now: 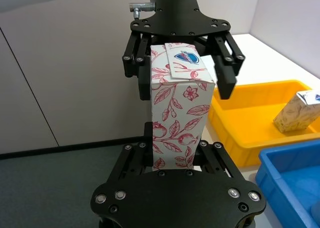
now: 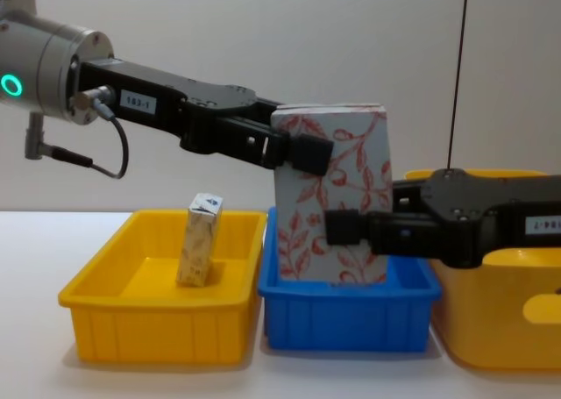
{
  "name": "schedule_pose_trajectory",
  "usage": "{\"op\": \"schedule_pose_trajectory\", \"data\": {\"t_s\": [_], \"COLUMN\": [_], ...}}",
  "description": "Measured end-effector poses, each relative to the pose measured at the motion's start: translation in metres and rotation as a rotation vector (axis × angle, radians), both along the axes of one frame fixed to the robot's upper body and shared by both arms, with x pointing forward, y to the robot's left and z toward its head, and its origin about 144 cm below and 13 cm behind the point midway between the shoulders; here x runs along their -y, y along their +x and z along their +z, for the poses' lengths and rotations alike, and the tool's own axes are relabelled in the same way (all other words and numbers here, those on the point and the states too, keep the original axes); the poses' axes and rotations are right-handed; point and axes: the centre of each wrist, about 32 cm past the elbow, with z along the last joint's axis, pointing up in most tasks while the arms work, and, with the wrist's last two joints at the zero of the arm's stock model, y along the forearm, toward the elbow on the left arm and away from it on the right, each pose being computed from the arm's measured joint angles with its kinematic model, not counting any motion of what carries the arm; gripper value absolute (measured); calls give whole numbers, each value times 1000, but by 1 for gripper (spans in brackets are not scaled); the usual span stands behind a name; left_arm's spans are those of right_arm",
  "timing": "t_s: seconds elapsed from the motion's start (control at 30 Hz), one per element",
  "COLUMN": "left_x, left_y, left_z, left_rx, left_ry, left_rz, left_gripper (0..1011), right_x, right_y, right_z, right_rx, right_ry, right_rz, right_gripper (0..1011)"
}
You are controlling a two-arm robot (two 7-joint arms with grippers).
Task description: Bimanual collaborative sorting of washing and personal care products
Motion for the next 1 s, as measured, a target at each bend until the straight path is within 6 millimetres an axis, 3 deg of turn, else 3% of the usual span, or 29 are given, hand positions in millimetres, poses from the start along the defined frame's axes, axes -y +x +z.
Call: {"op": "schedule_pose_trajectory", "data": {"t_s": [0.33,1.0], "left_x": [0,-1], "left_y": [0,0], "left_z": [0,0], "left_rx": [1,1], "left_ry": [2,2], "left_rz": [3,2], "left_gripper": [1001,1001], "right_x": [9,51], "right_y": [-4,-20], "right_z": [-2,-2], "right_rx": [13,14], "right_ry": [-11,-21], "right_rz": [-16,-119], "right_gripper": [350,350]}}
